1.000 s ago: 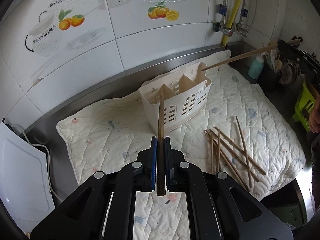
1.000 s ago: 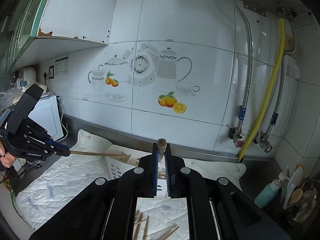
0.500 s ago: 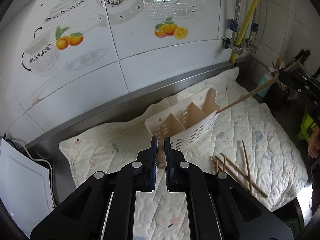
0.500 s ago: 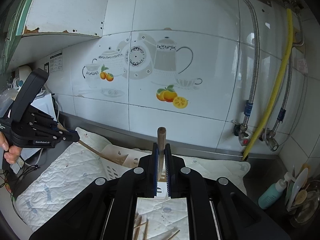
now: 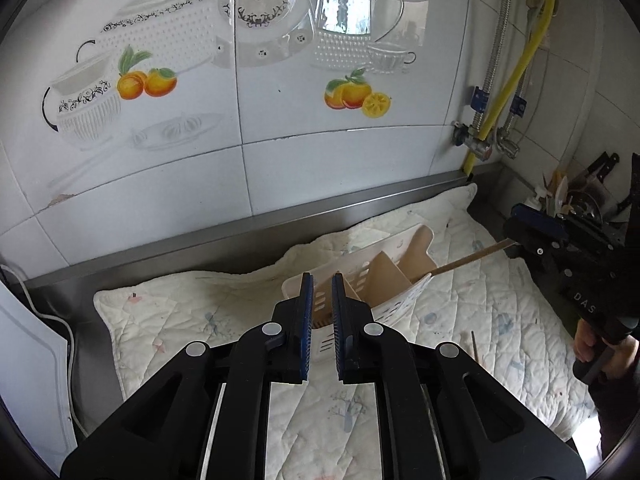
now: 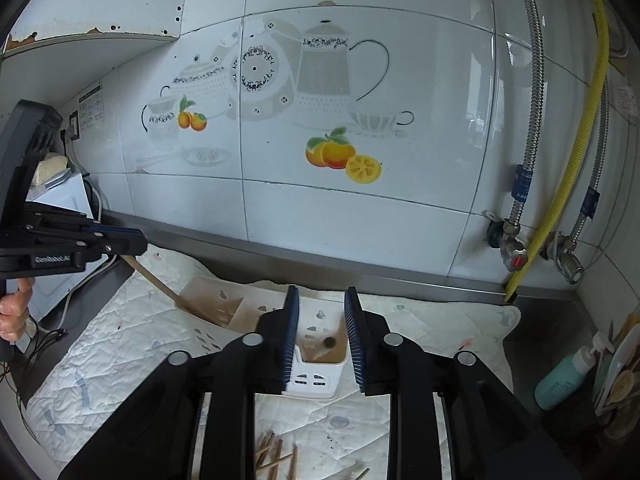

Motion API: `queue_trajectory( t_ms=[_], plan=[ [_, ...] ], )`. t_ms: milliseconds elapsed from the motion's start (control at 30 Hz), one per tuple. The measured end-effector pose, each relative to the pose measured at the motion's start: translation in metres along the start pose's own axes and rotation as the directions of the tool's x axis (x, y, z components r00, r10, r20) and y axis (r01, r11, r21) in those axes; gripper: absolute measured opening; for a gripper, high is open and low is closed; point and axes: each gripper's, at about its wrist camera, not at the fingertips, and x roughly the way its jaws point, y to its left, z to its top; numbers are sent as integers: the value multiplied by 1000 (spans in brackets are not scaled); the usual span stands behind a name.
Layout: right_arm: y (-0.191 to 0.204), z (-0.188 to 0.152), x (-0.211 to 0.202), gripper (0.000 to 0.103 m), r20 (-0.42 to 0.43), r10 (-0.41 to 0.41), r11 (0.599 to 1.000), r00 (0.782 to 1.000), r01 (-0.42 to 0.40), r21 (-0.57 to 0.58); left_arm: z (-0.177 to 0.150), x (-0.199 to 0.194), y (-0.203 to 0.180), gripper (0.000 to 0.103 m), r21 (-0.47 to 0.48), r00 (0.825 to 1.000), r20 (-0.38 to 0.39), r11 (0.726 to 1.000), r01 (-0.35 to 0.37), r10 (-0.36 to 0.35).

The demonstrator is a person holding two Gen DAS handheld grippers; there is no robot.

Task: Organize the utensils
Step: 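Lower each chopstick into the holder and open both tools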

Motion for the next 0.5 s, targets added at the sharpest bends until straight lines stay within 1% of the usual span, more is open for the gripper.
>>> queue_trajectory(
  t_ms=[67, 133, 267, 333, 433, 500],
  plan=[
    [-1, -2, -4, 30, 14, -14, 1000, 1000, 14, 5, 0, -9, 0, 15, -3, 1000, 29, 1000, 5, -5],
    [-1, -4, -11, 31, 27, -20, 1000, 999, 20, 7, -1, -20, 0, 20, -6, 998, 62, 1000, 6, -5],
    [2, -17, -37, 31, 52, -37, 999, 998, 36, 13, -11, -43, -2, 26, -4, 993, 115, 1000, 0, 1],
    [3, -28, -49, 31, 55, -39, 999, 998, 38, 26, -21, -52, -3, 33, -10, 992, 129, 1000, -8, 9],
    [7, -53, -68, 31, 48, -36, 998, 998, 33, 58, -43, -60, -2, 36, -40, 992, 127, 999, 13, -8],
    [11, -73, -77, 31, 32, -30, 996, 999, 27, 80, -61, -64, -4, 38, -43, 992, 129, 999, 2, 3]
  ],
)
